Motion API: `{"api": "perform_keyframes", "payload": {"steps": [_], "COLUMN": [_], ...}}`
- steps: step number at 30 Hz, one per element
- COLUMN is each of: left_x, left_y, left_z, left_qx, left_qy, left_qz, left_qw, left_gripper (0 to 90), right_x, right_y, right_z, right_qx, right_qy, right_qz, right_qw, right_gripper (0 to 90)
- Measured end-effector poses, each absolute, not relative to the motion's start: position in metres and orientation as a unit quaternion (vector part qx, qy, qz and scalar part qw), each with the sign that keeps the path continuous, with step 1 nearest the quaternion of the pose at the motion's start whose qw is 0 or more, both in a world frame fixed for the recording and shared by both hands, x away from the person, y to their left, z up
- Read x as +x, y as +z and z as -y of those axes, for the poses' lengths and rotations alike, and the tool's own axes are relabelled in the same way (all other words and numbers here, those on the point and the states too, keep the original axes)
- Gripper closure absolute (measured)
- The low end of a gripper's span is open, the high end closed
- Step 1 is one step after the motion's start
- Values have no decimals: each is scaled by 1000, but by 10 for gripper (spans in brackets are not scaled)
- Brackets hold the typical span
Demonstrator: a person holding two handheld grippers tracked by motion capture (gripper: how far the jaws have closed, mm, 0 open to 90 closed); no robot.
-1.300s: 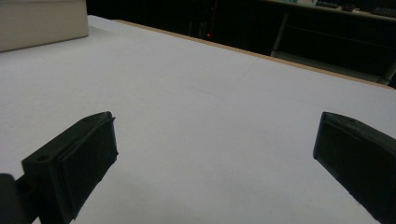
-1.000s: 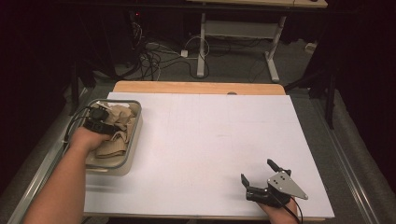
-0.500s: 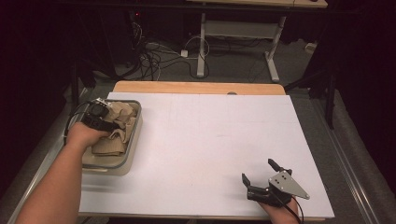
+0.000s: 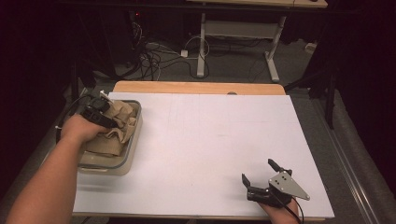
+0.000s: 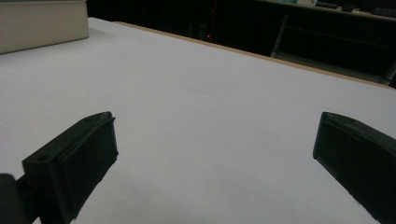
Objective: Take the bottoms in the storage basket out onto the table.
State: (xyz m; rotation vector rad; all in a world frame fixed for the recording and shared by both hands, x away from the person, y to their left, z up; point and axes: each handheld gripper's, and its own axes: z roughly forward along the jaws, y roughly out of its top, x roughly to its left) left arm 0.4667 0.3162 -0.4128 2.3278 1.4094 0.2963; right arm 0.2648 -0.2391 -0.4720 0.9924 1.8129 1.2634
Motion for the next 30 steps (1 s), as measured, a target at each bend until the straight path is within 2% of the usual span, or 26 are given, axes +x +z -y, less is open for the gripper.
{"api": "perform_keyframes", "payload": {"steps": [9, 22, 30], "left_x": [468, 469, 465], "left_y": [-397, -380, -376], "left_z": [-311, -307, -304], "left_qx": [841, 862, 873], "left_qy": [97, 46, 20], "left_qz": [-505, -501, -485], "left_qw": [170, 68, 36], "left_gripper": [622, 625, 623], "right_x": [264, 263, 262], "right_y": [-471, -471, -470], "right_z": [238, 237, 236], "right_qx": [381, 378, 375], "right_qy": [489, 490, 492], "right_qz": [-701, -703, -703], "right_qw": [354, 351, 351], "right_gripper": [7, 7, 7]}}
